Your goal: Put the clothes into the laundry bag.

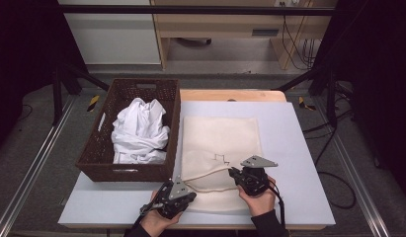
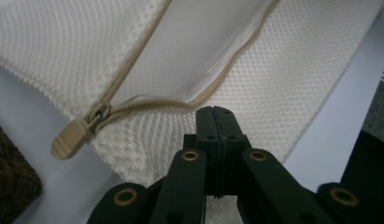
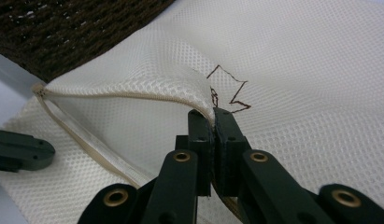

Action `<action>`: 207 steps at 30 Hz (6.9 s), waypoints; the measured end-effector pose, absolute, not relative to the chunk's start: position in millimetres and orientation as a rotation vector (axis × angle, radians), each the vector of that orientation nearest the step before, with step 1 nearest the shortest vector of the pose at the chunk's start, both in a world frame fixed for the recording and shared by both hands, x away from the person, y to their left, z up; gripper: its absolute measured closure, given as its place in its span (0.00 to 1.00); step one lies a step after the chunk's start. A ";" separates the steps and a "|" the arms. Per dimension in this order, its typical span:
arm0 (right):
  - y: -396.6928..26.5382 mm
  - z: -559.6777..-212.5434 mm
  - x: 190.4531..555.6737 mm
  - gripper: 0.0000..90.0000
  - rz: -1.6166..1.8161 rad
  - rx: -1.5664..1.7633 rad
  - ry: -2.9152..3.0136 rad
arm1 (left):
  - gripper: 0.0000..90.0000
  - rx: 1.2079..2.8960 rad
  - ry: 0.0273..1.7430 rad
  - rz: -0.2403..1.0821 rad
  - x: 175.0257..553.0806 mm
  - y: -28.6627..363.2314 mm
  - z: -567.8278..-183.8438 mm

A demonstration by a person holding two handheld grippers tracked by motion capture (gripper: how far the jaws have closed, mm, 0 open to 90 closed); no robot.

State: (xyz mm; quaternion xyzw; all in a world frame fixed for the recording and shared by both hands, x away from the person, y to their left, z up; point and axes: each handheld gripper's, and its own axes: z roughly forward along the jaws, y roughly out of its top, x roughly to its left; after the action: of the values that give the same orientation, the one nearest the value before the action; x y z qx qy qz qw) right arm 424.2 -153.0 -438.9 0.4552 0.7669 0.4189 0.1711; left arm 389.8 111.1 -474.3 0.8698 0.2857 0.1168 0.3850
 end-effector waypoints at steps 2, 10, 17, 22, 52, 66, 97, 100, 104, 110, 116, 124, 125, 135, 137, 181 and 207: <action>-152.1 -436.0 424.6 0.97 1.197 1.289 2.168 | 1.00 2.226 0.735 0.281 390.5 112.1 -478.8; -151.8 -424.6 425.9 0.97 1.282 1.255 2.112 | 0.99 2.225 0.722 0.293 389.9 111.9 -480.8; -152.4 -412.3 423.6 0.97 1.338 1.215 2.053 | 1.00 2.230 0.717 0.312 389.0 110.3 -480.7; -152.7 -415.4 424.2 0.97 1.325 1.220 2.059 | 0.97 2.214 0.717 0.301 388.9 111.2 -478.2; -159.0 -421.8 425.1 0.97 1.312 1.260 2.072 | 0.42 1.929 0.737 0.500 417.0 174.8 -352.6; -158.6 -423.6 426.1 0.97 1.304 1.263 2.079 | 0.27 1.938 0.846 0.556 482.7 216.2 -332.9; -156.9 -426.6 427.6 0.97 1.285 1.268 2.101 | 0.03 2.318 1.179 0.522 579.1 264.9 -424.9; -157.0 -426.7 427.7 0.97 1.285 1.266 2.101 | 0.03 2.331 1.190 0.512 580.6 264.1 -427.8; -156.9 -427.1 428.0 0.96 1.280 1.260 2.105 | 0.05 2.365 1.226 0.487 583.0 262.8 -433.5; -156.7 -427.2 428.0 0.96 1.280 1.261 2.107 | 0.19 2.416 1.255 0.466 583.2 261.4 -436.9; -156.9 -426.9 427.7 0.96 1.280 1.261 2.108 | 0.35 2.425 1.282 0.432 581.9 260.4 -435.9; -156.9 -427.2 427.7 0.96 1.281 1.263 2.109 | 0.57 2.418 1.383 0.409 579.0 258.8 -426.1; -156.9 -427.2 427.7 0.96 1.281 1.264 2.109 | 0.60 2.410 1.397 0.406 578.5 258.4 -425.1; -157.6 -427.9 427.9 0.97 1.282 1.268 2.108 | 0.72 2.319 1.381 0.449 570.3 259.8 -412.8; -157.6 -428.1 428.0 0.96 1.282 1.267 2.108 | 0.73 2.278 1.357 0.486 567.1 260.7 -409.0; -160.4 -428.1 428.5 0.97 1.285 1.278 2.109 | 0.76 1.805 1.119 0.816 526.3 275.6 -354.4; -161.7 -427.5 428.0 0.97 1.286 1.274 2.104 | 0.76 1.563 0.866 0.988 467.4 264.0 -261.6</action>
State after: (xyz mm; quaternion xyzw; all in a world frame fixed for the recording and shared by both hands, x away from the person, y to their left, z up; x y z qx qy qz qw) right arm 428.0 -161.7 -427.5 0.4513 0.7455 0.4555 0.1821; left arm 467.4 264.0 -261.6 0.6527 0.3614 0.4126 0.5226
